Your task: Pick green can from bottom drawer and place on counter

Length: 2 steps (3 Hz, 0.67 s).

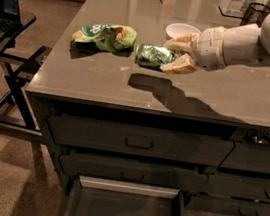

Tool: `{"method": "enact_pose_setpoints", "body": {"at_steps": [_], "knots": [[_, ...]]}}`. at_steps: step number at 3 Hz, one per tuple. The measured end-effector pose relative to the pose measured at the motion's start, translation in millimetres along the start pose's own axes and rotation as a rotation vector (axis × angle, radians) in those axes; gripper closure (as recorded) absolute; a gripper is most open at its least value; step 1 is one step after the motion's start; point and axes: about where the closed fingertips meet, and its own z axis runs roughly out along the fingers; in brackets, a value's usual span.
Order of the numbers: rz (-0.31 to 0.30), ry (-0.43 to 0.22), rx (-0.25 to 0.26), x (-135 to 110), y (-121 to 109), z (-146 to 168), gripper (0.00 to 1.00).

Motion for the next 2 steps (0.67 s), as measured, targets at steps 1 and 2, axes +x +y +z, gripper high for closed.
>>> {"method": "enact_pose_setpoints", "body": {"at_steps": [1, 2], "knots": [[0.019, 0.006, -0.022, 7, 6, 11, 1.00], [0.034, 0.008, -0.045, 12, 12, 21, 1.00]]}}
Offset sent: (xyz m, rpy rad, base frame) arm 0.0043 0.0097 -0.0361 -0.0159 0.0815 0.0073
